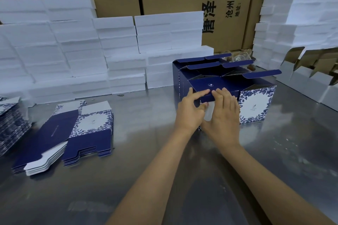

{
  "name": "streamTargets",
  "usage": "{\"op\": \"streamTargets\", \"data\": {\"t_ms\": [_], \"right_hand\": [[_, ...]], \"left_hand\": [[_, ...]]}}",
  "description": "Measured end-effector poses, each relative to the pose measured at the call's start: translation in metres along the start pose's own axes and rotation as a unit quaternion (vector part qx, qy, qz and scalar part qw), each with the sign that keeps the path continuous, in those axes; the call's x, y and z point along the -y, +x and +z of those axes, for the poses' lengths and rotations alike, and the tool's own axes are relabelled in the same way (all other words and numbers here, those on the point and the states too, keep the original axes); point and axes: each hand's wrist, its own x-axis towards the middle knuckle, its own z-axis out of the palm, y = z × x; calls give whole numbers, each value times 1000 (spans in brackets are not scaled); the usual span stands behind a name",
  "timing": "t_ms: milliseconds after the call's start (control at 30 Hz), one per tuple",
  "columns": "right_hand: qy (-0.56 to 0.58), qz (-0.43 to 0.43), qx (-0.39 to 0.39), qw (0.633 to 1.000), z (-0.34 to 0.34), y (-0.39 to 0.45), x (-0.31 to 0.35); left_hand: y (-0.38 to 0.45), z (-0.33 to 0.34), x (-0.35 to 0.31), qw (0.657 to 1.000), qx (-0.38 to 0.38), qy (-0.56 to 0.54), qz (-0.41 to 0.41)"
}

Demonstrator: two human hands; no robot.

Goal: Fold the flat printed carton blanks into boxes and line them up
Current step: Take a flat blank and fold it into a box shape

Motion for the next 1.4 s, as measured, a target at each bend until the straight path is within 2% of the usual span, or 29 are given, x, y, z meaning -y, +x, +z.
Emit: {"op": "streamTargets", "data": {"t_ms": [133, 233, 333, 400, 500, 567, 633, 700, 867, 1067, 1300, 1367, 1400], "right_hand": [[-42, 12, 37, 998, -13, -5, 14], [-99, -46, 75, 991, -24, -10, 28], [-76, -87, 88, 989, -29, -13, 53], [1, -93, 124, 988, -28, -20, 72], [136, -81, 228, 961, -19, -37, 100], [192, -39, 301, 933, -6, -49, 118], [212, 0, 362, 908, 11, -58, 137], [189, 3, 394, 900, 30, -62, 156], [104, 1, 423, 900, 72, -55, 204], [69, 26, 461, 884, 102, -45, 242], [193, 122, 361, 904, 103, -43, 242], [266, 168, 342, 886, 98, -40, 239], [338, 210, 331, 855, 94, -37, 235]], "left_hand": [[-14, -7, 0, 998, 54, -29, -5], [-28, -15, 3, 998, 48, -36, -4], [-36, -28, 8, 999, -3, -40, -29], [-43, -42, 16, 998, -52, -20, -32], [-59, -71, 35, 992, -117, 2, -46], [-68, -95, 48, 982, -181, 25, -57], [-74, -119, 60, 968, -240, 51, -61], [-79, -142, 70, 955, -280, 73, -58], [-81, -185, 84, 921, -376, 83, -53], [-82, -211, 91, 902, -417, 102, -51], [-82, -215, 95, 899, -420, 104, -60], [-83, -215, 92, 894, -424, 132, -51], [-83, -215, 90, 889, -429, 155, -46]]}}
